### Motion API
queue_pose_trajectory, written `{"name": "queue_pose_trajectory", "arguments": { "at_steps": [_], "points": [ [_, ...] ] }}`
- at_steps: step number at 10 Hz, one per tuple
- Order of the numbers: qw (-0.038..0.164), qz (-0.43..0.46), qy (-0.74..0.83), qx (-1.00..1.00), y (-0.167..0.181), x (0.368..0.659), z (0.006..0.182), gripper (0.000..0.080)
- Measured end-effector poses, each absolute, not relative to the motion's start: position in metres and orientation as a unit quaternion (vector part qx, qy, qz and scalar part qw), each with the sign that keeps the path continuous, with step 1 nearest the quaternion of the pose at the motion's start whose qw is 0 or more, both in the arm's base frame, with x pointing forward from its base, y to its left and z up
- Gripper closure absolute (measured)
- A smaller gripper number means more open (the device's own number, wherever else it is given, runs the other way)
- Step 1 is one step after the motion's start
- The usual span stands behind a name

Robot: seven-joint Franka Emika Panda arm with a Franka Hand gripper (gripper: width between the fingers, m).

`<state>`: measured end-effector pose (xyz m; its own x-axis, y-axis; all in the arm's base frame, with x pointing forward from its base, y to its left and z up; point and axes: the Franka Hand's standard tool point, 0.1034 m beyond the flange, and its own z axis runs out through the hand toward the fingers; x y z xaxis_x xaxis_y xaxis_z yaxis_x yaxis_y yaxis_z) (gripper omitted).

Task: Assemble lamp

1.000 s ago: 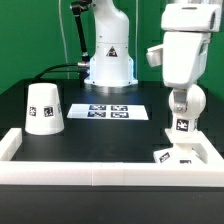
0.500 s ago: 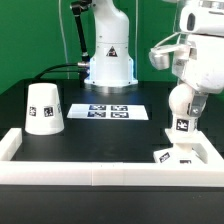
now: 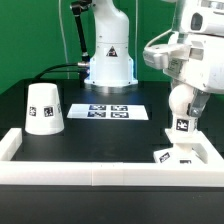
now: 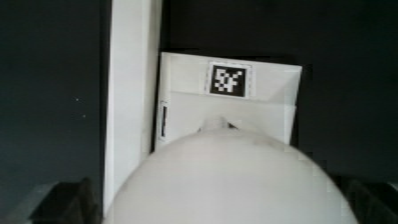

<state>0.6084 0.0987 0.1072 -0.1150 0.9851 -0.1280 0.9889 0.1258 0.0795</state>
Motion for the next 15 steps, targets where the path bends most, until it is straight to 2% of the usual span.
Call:
{"name": "queue_pose_trajectory", "arguments": {
  "at_steps": [8,9,13,15],
  "points": [
    [0.075,-0.003,0.652,0.754,0.100,0.608,0.106,0.0105],
    [0.075,-0.003,0.652,0.754,0.099,0.608,0.106,0.0225],
    [0.075,-0.004,0.650,0.756,0.097,0.608,0.106,0.0225],
    [0.075,-0.008,0.646,0.760,0.082,0.610,0.106,0.0225]
  ]
}}
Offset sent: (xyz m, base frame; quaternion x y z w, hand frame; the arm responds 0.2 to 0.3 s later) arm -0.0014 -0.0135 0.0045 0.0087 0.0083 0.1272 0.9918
